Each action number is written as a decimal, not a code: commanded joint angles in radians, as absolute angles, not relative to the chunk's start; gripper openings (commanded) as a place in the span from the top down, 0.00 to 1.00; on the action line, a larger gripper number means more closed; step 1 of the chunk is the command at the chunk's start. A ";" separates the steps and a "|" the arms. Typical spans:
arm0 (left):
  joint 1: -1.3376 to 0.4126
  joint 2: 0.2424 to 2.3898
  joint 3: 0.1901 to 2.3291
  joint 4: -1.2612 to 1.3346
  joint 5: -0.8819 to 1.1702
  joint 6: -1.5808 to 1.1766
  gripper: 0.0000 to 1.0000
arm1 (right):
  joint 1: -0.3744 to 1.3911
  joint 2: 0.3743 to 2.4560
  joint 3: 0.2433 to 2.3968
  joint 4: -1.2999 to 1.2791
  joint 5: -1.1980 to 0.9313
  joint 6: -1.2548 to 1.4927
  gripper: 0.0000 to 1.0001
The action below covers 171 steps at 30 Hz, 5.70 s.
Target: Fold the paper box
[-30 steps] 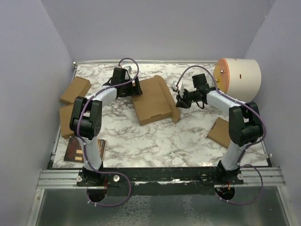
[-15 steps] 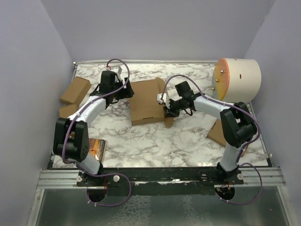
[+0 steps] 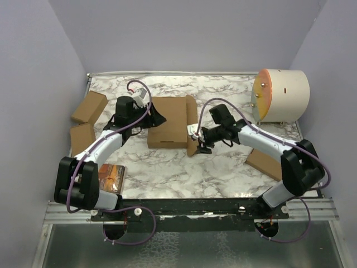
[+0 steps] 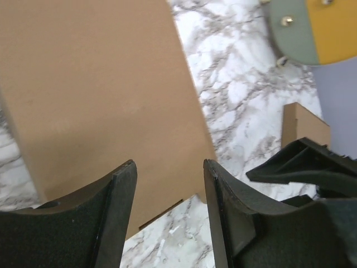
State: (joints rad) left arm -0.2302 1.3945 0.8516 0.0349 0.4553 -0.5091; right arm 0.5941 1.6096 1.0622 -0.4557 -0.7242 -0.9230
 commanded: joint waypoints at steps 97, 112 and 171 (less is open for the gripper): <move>-0.257 1.684 0.980 -0.027 0.517 -0.460 0.55 | 0.472 1.986 1.261 -0.359 -0.717 -0.454 0.84; -0.257 1.555 1.017 -0.068 0.515 -0.475 0.48 | 0.482 1.901 1.179 -0.338 -0.835 -0.596 0.89; -0.098 1.559 0.962 -0.154 0.337 -0.319 0.26 | 0.296 2.590 2.221 -0.307 -0.698 0.015 0.40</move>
State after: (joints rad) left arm -0.1040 1.5421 0.9302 -0.1452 0.3233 -0.3408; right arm 0.2962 2.5389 2.1757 -0.3206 -0.6945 -0.0189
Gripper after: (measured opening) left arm 0.737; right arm 0.599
